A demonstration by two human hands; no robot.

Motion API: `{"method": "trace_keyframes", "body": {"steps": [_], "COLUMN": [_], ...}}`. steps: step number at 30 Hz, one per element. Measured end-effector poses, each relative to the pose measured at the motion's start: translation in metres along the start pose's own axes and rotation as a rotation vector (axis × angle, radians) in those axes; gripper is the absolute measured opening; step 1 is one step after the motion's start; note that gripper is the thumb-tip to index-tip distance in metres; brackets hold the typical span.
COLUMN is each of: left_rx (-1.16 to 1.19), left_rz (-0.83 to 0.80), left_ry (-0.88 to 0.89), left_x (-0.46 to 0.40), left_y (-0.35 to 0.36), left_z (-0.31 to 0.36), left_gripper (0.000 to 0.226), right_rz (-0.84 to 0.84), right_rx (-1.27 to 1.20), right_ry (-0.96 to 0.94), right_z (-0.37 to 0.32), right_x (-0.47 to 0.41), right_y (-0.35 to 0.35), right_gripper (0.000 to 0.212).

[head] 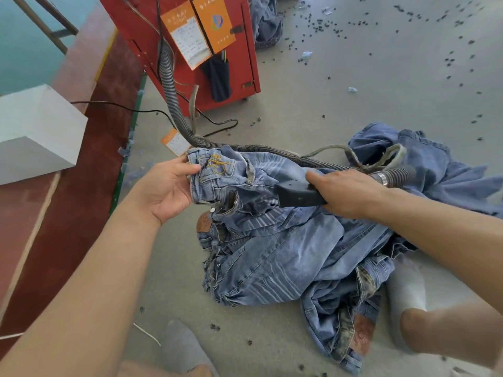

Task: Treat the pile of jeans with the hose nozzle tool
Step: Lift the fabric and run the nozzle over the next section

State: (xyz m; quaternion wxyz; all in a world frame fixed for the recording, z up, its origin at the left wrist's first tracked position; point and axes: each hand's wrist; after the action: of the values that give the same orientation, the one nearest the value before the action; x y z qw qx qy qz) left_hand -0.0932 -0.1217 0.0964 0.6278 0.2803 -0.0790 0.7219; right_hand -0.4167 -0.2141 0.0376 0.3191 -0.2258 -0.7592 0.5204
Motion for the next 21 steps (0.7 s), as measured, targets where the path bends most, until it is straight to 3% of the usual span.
{"method": "trace_keyframes", "body": {"steps": [6, 15, 18, 21], "left_rx": [0.014, 0.056, 0.05, 0.045], "left_rz": [0.017, 0.0, -0.012, -0.036], "left_ry": [-0.003, 0.012, 0.018, 0.013], "left_x": [0.003, 0.007, 0.008, 0.012], "left_y": [-0.005, -0.004, -0.003, -0.006], "left_z": [0.003, 0.002, 0.0, 0.001], "left_gripper": [0.046, 0.048, 0.05, 0.052], "right_rz": [0.107, 0.101, 0.02, 0.054], "right_rx": [-0.163, -0.229, -0.23, -0.272], "right_ry": [-0.087, 0.082, 0.024, -0.088], "right_z": [-0.017, 0.019, -0.008, -0.029], "right_x": [-0.008, 0.0, -0.001, -0.005], "right_y": [-0.009, -0.029, -0.019, -0.021], "right_gripper": [0.035, 0.039, 0.035, 0.036]}}
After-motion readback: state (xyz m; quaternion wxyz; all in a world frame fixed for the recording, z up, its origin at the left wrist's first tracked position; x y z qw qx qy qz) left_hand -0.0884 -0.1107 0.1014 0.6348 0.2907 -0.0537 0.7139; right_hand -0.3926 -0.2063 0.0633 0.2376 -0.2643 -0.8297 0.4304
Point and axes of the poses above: each hand's wrist, its own x-axis away from the middle knuckle, its own y-axis out of the palm, z = x × y, and after that the axes turned 9 degrees about -x, right-handed
